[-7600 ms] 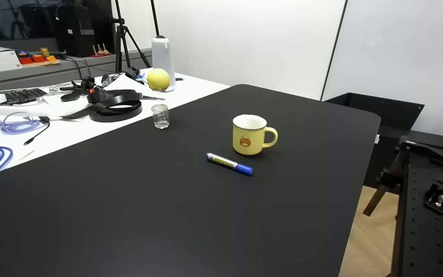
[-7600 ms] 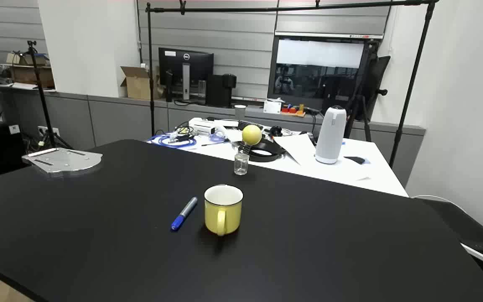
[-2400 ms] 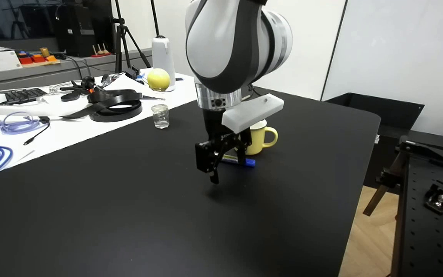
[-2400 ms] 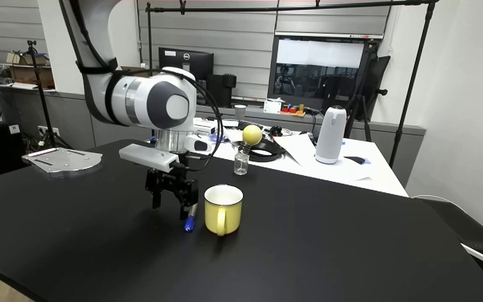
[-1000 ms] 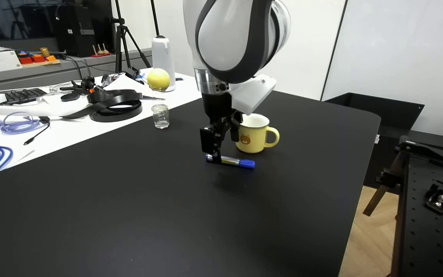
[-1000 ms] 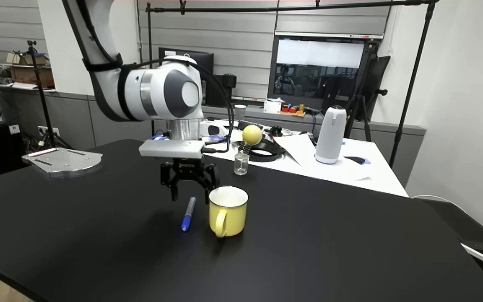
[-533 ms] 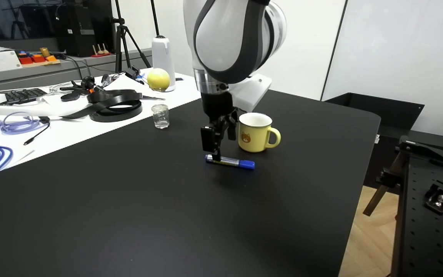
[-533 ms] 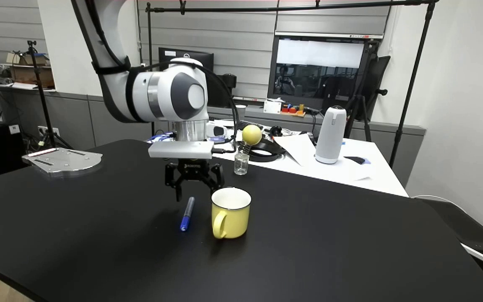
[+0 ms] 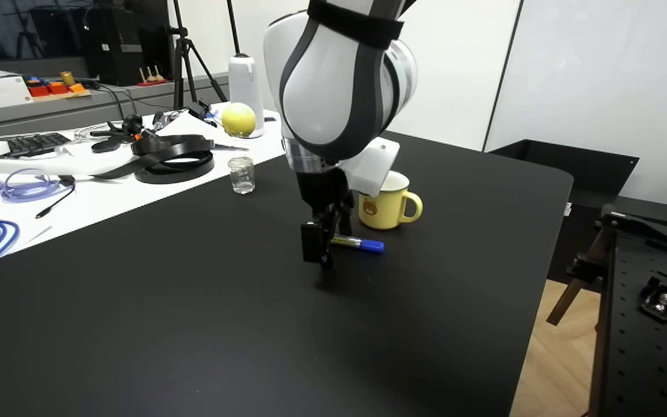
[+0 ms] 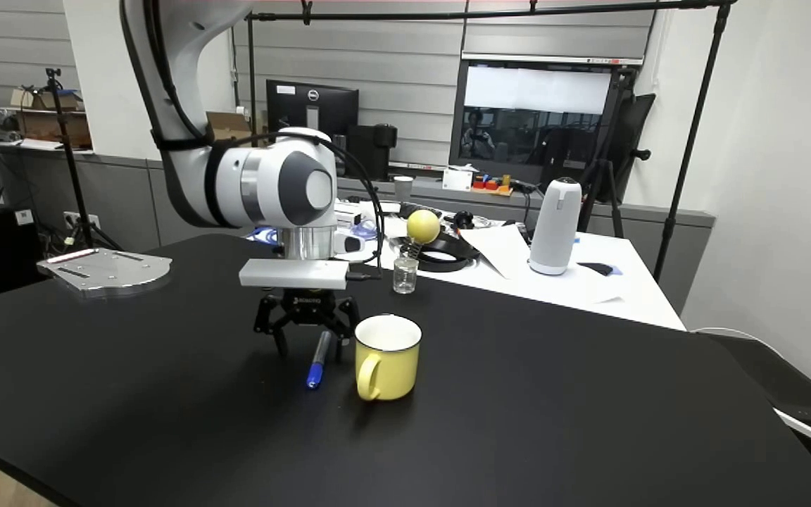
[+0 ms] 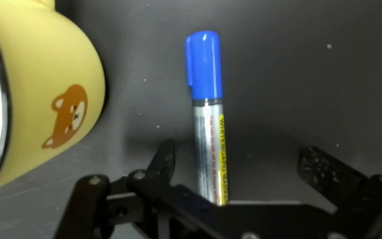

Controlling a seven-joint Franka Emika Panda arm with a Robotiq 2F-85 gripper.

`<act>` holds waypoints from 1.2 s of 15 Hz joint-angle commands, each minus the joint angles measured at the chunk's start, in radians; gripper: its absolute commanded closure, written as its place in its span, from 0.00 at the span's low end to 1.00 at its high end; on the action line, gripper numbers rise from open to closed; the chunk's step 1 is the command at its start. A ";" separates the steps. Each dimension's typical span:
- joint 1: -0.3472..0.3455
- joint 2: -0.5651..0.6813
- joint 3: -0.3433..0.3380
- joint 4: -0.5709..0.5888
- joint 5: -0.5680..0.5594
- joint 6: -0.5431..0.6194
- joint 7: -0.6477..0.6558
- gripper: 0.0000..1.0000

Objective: Put the marker in the yellow mug cup

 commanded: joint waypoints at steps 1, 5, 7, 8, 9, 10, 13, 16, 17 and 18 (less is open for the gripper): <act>-0.025 0.026 0.021 0.044 0.013 -0.019 -0.013 0.31; -0.039 -0.001 0.019 0.039 0.019 -0.015 -0.012 0.60; -0.037 -0.014 0.013 0.034 0.013 -0.011 -0.005 0.75; -0.035 -0.020 0.008 0.032 0.010 -0.010 0.001 0.81; -0.037 -0.025 0.009 0.030 0.011 -0.010 -0.001 0.87; -0.039 -0.032 0.010 0.028 0.013 -0.010 0.000 0.95; -0.034 -0.043 0.005 0.023 0.008 -0.004 0.006 0.94; -0.021 -0.057 -0.005 0.021 0.002 -0.011 0.022 0.94; -0.015 -0.070 -0.008 0.025 0.004 -0.035 0.033 0.94; -0.007 -0.081 -0.015 0.029 0.003 -0.055 0.048 0.94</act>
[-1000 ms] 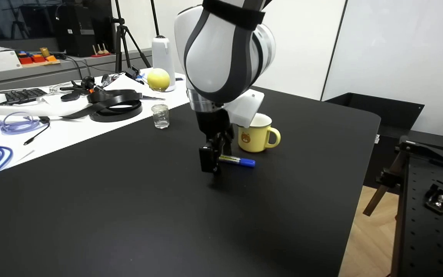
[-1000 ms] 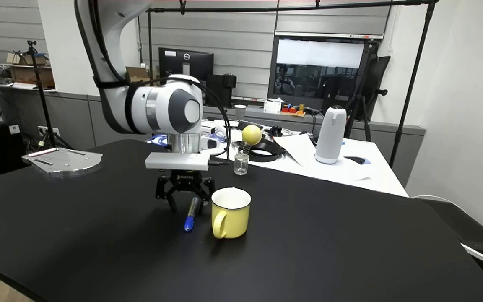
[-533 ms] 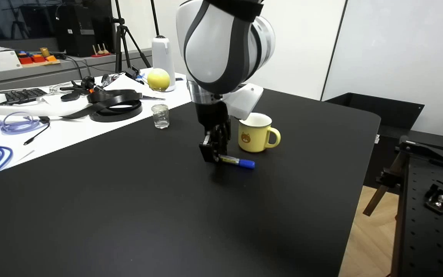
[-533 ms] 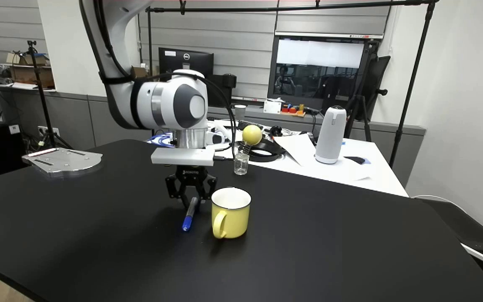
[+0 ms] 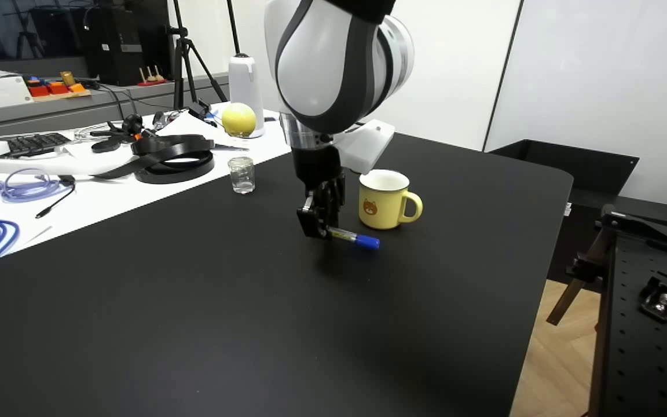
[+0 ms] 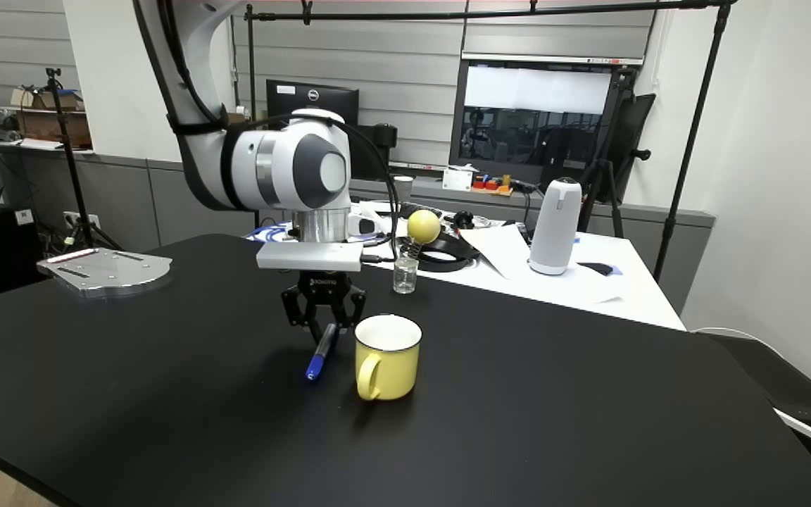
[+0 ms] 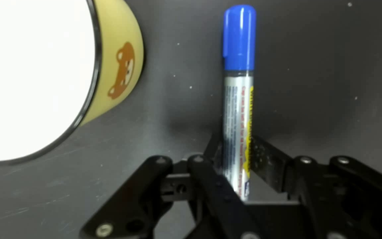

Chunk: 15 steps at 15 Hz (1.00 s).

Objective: Put the marker in the yellow mug cup

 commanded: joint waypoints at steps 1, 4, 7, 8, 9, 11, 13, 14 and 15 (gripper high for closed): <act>0.029 -0.063 -0.026 0.008 -0.004 -0.082 0.057 0.94; 0.064 -0.121 -0.077 0.028 -0.035 -0.141 0.140 0.94; 0.054 -0.187 -0.092 0.030 -0.030 -0.147 0.173 0.94; 0.045 -0.207 -0.096 0.021 -0.023 -0.114 0.189 0.94; 0.041 -0.221 -0.101 0.015 -0.021 -0.089 0.204 0.94; 0.033 -0.243 -0.114 -0.008 -0.018 -0.009 0.237 0.94; 0.036 -0.257 -0.140 -0.046 -0.041 0.112 0.267 0.94; 0.045 -0.259 -0.160 -0.067 -0.058 0.185 0.283 0.94; 0.063 -0.259 -0.194 -0.098 -0.088 0.288 0.305 0.94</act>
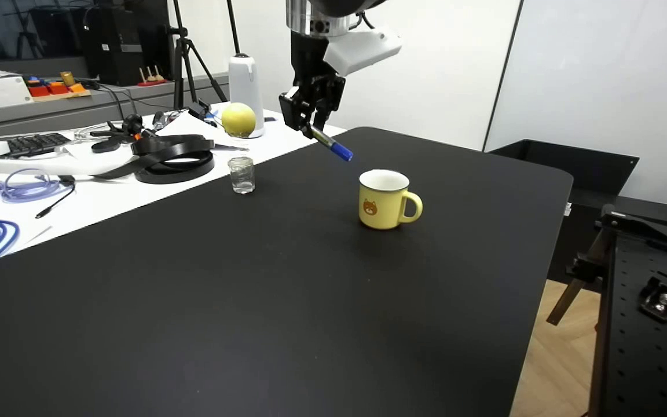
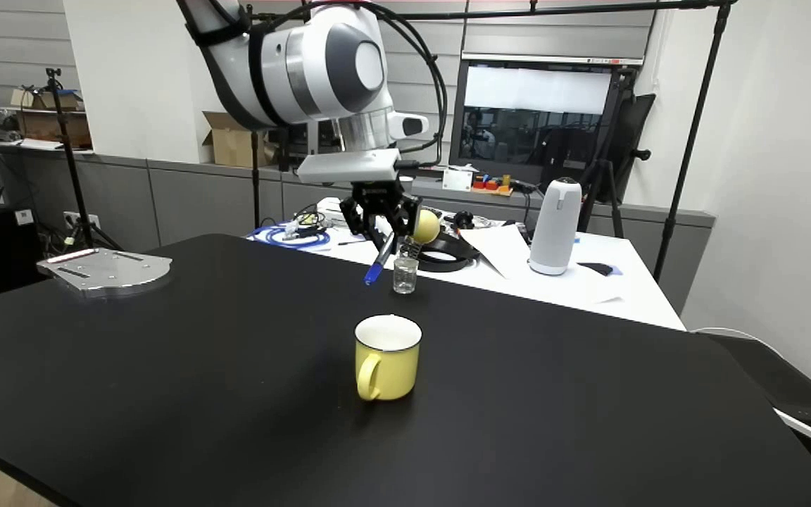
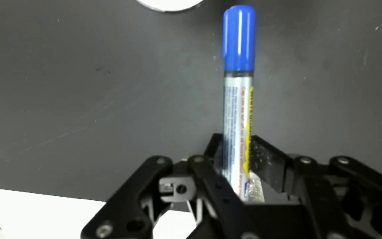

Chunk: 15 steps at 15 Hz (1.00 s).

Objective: Put the marker in the yellow mug cup

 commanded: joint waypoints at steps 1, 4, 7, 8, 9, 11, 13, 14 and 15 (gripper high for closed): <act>0.055 -0.029 -0.105 -0.113 -0.098 0.277 0.111 0.94; 0.162 0.000 -0.272 -0.193 -0.131 0.506 0.152 0.94; 0.222 0.017 -0.357 -0.270 -0.063 0.626 0.126 0.94; 0.222 0.010 -0.356 -0.297 -0.049 0.642 0.122 0.94; 0.231 0.002 -0.363 -0.321 -0.036 0.655 0.121 0.94; 0.244 -0.015 -0.365 -0.363 -0.012 0.667 0.117 0.94; 0.271 -0.019 -0.380 -0.394 0.021 0.682 0.110 0.94; 0.294 -0.014 -0.397 -0.407 0.049 0.699 0.105 0.94; 0.316 -0.030 -0.411 -0.399 0.077 0.674 0.096 0.94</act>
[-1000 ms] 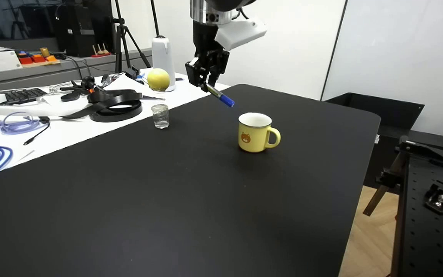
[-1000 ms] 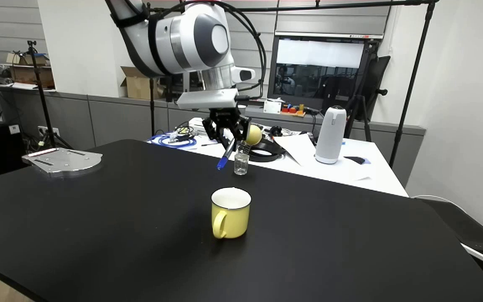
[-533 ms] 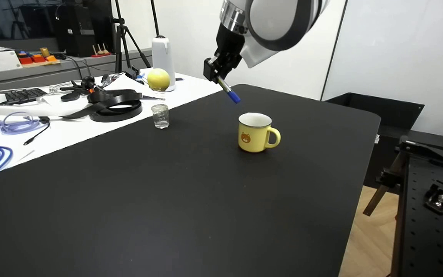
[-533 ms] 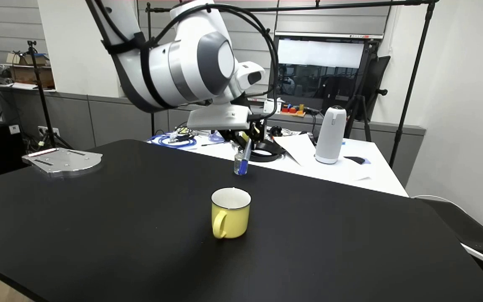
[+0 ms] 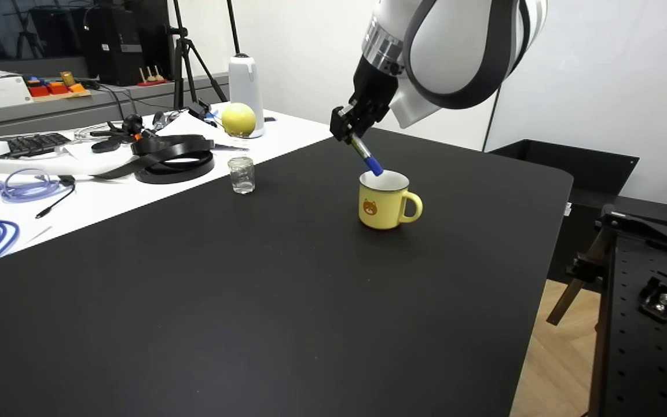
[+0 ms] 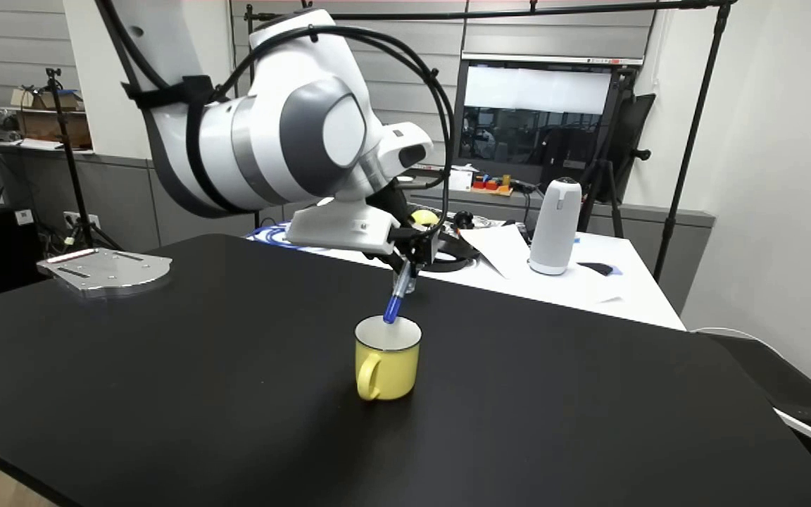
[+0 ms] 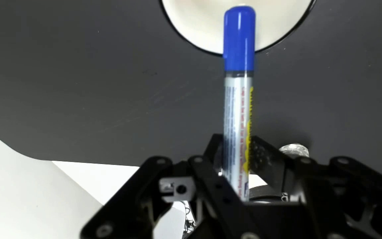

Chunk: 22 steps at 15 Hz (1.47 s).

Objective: Put the marker in the yellow mug cup

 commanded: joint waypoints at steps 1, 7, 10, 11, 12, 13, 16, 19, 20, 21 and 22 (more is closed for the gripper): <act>0.091 -0.043 -0.071 -0.040 0.086 0.004 -0.005 0.94; 0.151 -0.021 -0.095 -0.029 0.174 0.001 0.006 0.94; 0.135 0.002 -0.071 -0.032 0.175 0.005 0.018 0.94; 0.126 0.010 -0.063 -0.033 0.173 0.006 0.022 0.94; 0.116 0.019 -0.055 -0.034 0.172 0.007 0.026 0.94; 0.064 0.016 0.017 -0.034 0.275 0.007 -0.074 0.94; 0.023 0.032 0.074 -0.034 0.350 0.006 -0.118 0.49; -0.024 0.041 0.126 -0.036 0.387 0.005 -0.136 0.36; -0.040 0.044 0.142 -0.039 0.394 0.005 -0.137 0.28; -0.045 0.051 0.147 -0.042 0.411 0.006 -0.133 0.22; -0.042 0.055 0.145 -0.042 0.435 -0.001 -0.125 0.14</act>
